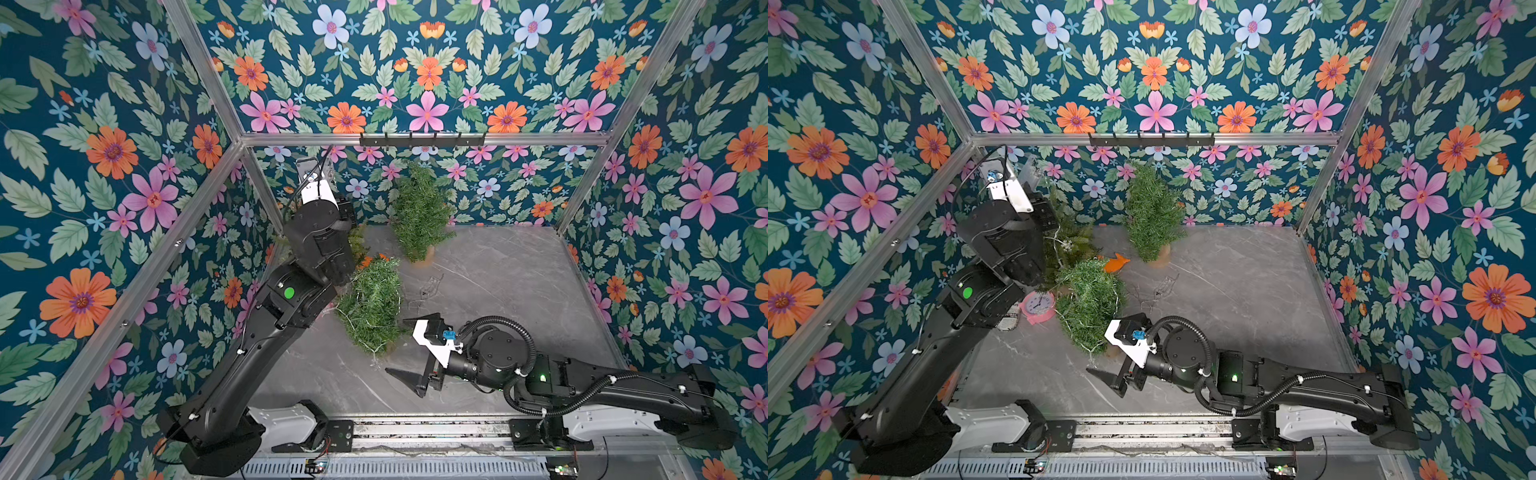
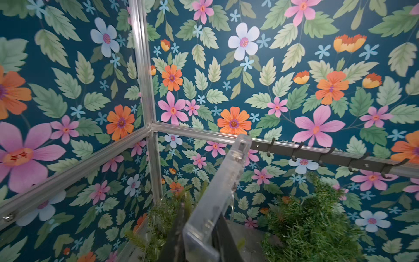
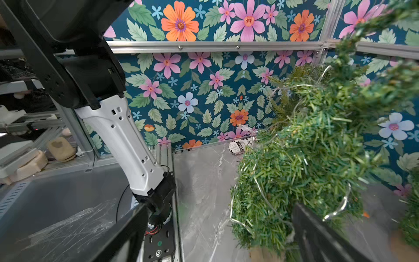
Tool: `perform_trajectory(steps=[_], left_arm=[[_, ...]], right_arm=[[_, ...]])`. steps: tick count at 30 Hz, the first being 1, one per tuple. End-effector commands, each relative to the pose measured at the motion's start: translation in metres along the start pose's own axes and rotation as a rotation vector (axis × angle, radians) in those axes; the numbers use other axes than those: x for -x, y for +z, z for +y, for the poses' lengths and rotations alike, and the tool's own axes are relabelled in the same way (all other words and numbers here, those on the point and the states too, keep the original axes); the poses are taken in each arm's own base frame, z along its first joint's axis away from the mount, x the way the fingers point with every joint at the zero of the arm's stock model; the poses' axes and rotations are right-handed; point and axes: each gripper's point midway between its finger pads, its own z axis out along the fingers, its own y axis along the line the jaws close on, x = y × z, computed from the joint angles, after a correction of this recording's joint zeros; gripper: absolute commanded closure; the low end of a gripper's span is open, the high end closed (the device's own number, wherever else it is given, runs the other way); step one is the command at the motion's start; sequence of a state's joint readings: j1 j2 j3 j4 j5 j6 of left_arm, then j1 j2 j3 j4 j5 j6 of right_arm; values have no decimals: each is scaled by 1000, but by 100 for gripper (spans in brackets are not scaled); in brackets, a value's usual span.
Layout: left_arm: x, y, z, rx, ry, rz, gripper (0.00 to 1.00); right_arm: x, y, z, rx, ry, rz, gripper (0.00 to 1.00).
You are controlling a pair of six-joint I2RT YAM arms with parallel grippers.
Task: Wrap string light around the christmas tree
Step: Wrap the light string around the Christmas tree.
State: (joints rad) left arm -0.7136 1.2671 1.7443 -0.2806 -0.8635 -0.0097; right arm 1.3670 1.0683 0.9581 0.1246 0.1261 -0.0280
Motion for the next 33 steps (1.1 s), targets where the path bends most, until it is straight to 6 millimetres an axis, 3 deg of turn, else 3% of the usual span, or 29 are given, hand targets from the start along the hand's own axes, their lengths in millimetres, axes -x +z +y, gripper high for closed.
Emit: perform_trajectory(steps=[1, 7, 12, 22, 28, 33], left_arm=[[-4, 10, -19, -116, -78, 31, 100], [-1, 27, -38, -177, -84, 50, 100], [-5, 38, -69, -277, -64, 100, 100], [-50, 48, -126, -461, -24, 238, 100], [-51, 36, -159, -638, -60, 283, 100], [-48, 18, -176, -754, -94, 308, 100]], right_arm=[[3, -9, -6, -27, 37, -27, 0], [1, -24, -16, -79, 40, -44, 0], [-4, -29, -27, -138, 47, -36, 0], [-17, -40, -69, -385, 72, 30, 0], [-23, -46, -82, -427, 127, 40, 0], [-29, -49, -94, -467, 165, 50, 0]])
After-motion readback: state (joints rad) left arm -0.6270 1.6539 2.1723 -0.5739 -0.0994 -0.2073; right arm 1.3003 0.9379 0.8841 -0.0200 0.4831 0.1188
